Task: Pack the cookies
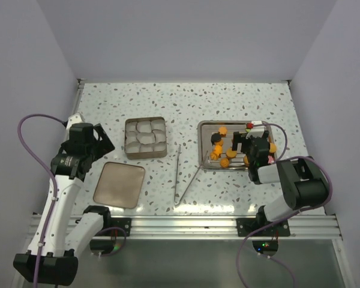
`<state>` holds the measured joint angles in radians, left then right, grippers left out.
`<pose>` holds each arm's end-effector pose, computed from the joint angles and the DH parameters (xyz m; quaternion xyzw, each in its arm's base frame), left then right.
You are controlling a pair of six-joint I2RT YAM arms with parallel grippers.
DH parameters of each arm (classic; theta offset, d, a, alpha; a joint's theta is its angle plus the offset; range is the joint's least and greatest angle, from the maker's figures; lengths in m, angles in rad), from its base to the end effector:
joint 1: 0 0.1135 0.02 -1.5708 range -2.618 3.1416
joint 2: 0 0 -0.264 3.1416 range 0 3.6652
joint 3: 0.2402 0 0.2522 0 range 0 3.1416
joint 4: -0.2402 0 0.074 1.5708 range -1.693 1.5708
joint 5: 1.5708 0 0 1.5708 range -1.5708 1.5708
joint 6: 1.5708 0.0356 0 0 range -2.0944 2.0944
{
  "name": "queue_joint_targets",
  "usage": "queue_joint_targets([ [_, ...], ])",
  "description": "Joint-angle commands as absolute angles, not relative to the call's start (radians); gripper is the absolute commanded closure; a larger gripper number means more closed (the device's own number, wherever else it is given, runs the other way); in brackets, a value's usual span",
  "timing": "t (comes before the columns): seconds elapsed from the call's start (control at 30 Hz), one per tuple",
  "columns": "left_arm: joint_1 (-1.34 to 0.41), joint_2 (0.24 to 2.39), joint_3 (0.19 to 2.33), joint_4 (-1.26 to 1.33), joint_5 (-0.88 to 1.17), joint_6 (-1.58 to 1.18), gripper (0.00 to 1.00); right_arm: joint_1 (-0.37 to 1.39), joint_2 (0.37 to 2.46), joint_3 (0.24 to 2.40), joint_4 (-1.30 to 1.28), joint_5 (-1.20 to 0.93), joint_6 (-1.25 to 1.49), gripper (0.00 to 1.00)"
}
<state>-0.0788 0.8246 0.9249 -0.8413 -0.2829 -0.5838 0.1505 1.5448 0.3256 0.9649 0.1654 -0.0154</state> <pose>0.1586 -0.0026 0.3185 -0.2814 0.8631 -0.0078 0.4193 0.2574 0.0331 0.1407 -0.0150 0.7898 -0.0241 0.6127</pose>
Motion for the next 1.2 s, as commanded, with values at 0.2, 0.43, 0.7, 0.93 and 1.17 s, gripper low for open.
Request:
queue_joint_targets([
  [0.2,-0.077,0.735,1.006,-0.988,-0.384,-0.531,0.00,0.149,1.445,0.493,0.725,0.308,0.040,0.01],
  [0.43,-0.077,0.660,0.946,-0.942,-0.281,-0.517,0.00,0.149,1.379,1.006,-0.219,0.262,0.415,0.01],
  [0.7,-0.077,0.635,0.919,-0.910,-0.272,-0.509,0.00,0.283,1.353,1.193,-0.547,-0.184,0.601,0.01],
  [0.93,-0.077,0.574,0.917,-0.911,-0.255,-0.499,0.00,0.688,1.370,1.212,-0.819,0.000,0.825,0.01],
  [1.17,-0.100,0.568,0.939,-0.933,-0.291,-0.514,0.00,0.902,1.449,1.233,-0.953,0.075,0.997,0.01],
])
